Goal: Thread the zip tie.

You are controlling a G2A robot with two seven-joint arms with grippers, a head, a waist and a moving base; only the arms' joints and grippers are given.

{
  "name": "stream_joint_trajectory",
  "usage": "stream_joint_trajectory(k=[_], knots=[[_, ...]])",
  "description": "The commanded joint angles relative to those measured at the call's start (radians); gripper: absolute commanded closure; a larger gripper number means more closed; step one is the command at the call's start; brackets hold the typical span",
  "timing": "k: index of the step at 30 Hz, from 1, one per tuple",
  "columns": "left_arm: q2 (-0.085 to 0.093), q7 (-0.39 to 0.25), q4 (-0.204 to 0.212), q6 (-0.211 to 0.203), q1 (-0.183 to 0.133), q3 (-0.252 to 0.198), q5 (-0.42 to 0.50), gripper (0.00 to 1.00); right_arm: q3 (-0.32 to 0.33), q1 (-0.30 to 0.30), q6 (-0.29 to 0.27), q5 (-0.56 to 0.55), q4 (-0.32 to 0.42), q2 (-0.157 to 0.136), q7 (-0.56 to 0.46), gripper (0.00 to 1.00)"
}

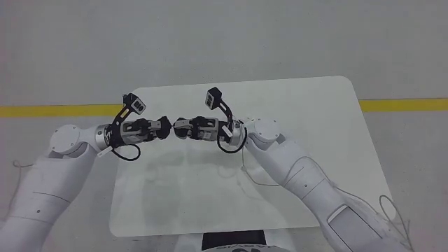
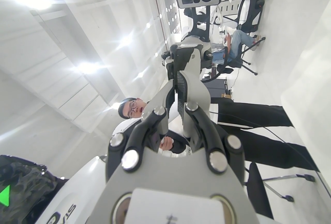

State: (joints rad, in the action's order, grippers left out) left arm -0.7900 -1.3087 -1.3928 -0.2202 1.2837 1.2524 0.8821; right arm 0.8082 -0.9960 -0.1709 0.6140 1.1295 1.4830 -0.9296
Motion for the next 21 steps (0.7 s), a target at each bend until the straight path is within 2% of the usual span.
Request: stream_joint_trajectory(k=[1, 9, 18, 19, 20, 21], knots=[[0.000, -0.003, -0.001, 0.000, 0.002, 0.005, 0.000, 1.00, 0.015, -0.005, -0.004, -0.005, 0.004, -0.004, 0.010, 0.00], [0.002, -0.004, 0.006, 0.007, 0.021, 0.029, 0.004, 1.00, 0.091, -0.041, -0.004, -0.099, 0.055, -0.034, 0.064, 0.00], [0.000, -0.004, 0.004, 0.004, 0.023, 0.031, 0.012, 1.00, 0.091, -0.041, -0.004, -0.099, 0.055, -0.034, 0.064, 0.00], [-0.001, 0.014, 0.004, 0.006, 0.026, 0.028, 0.017, 1.00, 0.091, -0.041, -0.004, -0.099, 0.055, -0.034, 0.064, 0.00], [-0.004, 0.036, 0.004, -0.009, 0.030, 0.023, 0.009, 1.00, 0.091, -0.041, -0.004, -0.099, 0.055, -0.034, 0.064, 0.00], [-0.005, 0.045, 0.010, -0.055, 0.031, 0.021, -0.022, 1.00, 0.091, -0.041, -0.004, -0.099, 0.055, -0.034, 0.064, 0.00]])
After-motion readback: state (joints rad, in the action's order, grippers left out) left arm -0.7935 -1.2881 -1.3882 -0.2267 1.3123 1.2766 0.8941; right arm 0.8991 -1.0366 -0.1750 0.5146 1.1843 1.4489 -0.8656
